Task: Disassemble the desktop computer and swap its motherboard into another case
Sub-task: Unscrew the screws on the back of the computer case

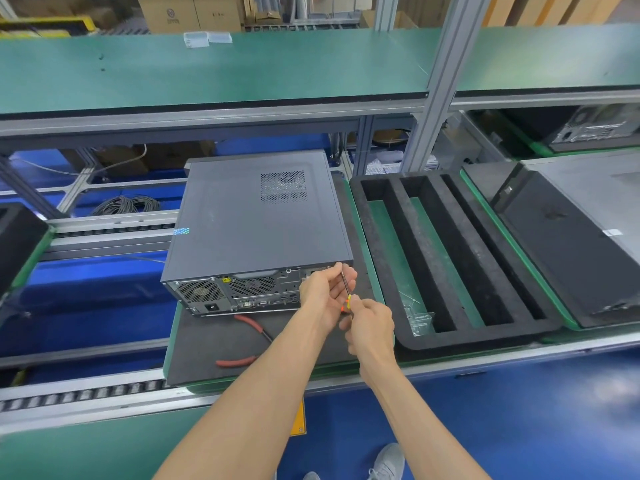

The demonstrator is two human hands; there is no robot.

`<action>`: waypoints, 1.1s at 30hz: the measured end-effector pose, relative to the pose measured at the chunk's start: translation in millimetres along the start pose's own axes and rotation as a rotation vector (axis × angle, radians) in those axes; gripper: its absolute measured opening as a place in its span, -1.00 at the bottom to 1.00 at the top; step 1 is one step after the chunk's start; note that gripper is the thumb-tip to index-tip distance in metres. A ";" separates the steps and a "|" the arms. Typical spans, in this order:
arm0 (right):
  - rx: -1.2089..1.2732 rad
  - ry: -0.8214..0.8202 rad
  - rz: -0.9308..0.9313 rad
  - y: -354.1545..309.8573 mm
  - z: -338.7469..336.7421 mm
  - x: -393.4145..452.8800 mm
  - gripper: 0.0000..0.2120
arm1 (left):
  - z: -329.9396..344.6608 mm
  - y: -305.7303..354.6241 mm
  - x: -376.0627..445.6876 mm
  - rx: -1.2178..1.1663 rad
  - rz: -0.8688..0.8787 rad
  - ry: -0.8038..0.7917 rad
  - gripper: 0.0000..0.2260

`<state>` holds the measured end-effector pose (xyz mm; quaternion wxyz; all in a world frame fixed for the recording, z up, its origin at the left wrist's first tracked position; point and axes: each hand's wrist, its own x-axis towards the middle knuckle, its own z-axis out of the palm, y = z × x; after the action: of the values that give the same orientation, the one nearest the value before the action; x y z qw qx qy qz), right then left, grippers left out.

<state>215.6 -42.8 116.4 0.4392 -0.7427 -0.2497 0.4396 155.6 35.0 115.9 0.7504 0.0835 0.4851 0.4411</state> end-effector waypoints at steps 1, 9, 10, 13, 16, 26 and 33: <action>0.003 0.001 -0.005 0.6 -0.7 -1.5 -0.69 | -0.4 -0.1 -0.7 -0.022 0.000 0.003 -0.90; 0.052 -0.025 -0.064 4.3 7.5 -7.8 -0.72 | -30.8 3.9 -2.8 -0.174 0.209 0.127 -0.76; 0.052 -0.040 -0.068 3.3 11.6 -8.3 -0.71 | -39.7 5.1 -3.9 -0.210 0.210 0.096 -0.72; 0.023 -0.093 -0.074 -0.4 29.3 -14.3 -0.68 | -67.5 15.2 -4.3 -0.252 0.155 0.083 -0.59; 0.003 -0.185 -0.057 -1.9 54.2 -24.5 -0.69 | -93.6 32.1 -4.3 -0.218 0.153 0.136 -0.55; -0.084 -0.443 0.033 -2.0 132.5 -64.1 -0.77 | -156.0 87.8 -23.5 -0.126 0.354 0.104 -0.82; -0.128 -0.499 0.033 -1.6 154.6 -71.9 -0.75 | -160.8 102.6 -23.3 -0.084 0.328 0.181 -0.84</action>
<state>45.6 -29.5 113.7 0.3088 -0.6417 -0.3654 0.5994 -36.2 30.2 105.0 0.6244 0.0902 0.5117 0.5832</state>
